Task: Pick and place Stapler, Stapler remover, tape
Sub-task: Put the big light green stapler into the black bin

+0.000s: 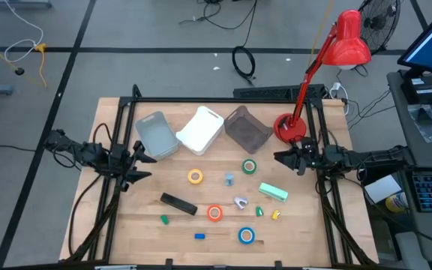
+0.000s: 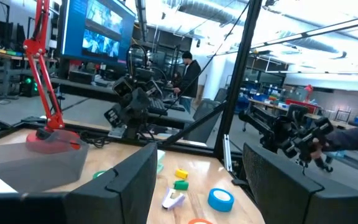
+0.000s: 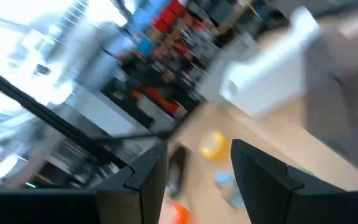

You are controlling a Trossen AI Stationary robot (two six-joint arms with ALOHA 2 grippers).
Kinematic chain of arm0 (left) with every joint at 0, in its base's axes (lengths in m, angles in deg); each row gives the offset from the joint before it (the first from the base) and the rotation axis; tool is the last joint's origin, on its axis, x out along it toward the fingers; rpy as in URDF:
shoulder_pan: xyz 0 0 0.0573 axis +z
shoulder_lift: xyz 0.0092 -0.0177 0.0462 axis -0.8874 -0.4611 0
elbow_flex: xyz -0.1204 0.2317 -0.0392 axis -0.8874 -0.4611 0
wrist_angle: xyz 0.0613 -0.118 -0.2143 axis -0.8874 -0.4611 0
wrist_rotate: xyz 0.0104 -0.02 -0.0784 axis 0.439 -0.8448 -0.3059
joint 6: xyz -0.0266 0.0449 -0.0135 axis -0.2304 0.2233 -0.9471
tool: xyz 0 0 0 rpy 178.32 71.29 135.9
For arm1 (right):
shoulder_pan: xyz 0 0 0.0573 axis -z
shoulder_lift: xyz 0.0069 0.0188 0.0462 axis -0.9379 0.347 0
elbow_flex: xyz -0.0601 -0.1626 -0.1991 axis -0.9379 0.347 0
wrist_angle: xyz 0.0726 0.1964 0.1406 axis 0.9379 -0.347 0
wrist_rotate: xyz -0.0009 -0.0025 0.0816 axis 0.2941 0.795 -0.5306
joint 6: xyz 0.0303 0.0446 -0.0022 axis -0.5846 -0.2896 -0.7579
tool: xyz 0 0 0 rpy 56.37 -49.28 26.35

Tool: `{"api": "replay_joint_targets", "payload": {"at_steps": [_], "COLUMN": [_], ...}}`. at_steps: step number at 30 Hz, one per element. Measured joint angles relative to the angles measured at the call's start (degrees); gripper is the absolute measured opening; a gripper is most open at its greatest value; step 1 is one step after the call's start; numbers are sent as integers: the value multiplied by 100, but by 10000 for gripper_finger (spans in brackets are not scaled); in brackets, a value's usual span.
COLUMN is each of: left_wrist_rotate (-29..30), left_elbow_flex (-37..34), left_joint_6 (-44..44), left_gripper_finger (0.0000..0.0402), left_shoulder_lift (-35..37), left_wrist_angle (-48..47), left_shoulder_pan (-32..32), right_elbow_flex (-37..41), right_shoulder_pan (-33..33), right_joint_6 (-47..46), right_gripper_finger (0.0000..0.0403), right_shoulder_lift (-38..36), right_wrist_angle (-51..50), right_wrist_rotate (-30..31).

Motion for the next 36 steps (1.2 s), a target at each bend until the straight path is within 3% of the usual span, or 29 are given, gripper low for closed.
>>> {"api": "replay_joint_targets", "payload": {"at_steps": [4, 8, 12, 20, 27, 32, 36], "left_wrist_rotate": [-2, -3, -4, -6, 4, 9, 9], "left_elbow_flex": [0, 0, 4, 7, 9, 9, 9], "left_joint_6": [2, 0, -24, 18, 35, 33, 33], "left_gripper_finger": [241, 241, 241, 241, 241, 241, 241], "left_shoulder_lift": [-1, -2, -2, -7, -9, -9, -9], "left_wrist_angle": [-2, -7, -17, -136, -419, -500, -562], "left_shoulder_pan": [0, 1, 0, 0, 1, 2, 2], "right_elbow_flex": [-330, -1206, -2177, -3757, -4084, -4086, -4091], "right_shoulder_pan": [-156, -404, -627, -823, -829, -829, -829], "right_joint_6": [624, 1425, 1596, 1011, 598, 521, 541], "right_gripper_finger": [171, 161, 141, 116, 114, 99, 83], "right_shoulder_lift": [57, 456, 1175, 3008, 4070, 4590, 4781], "right_wrist_angle": [910, 668, -507, -3022, -4418, -4742, -4790], "right_wrist_rotate": [-8, -20, -248, -1109, -2100, -2813, -3025]}}
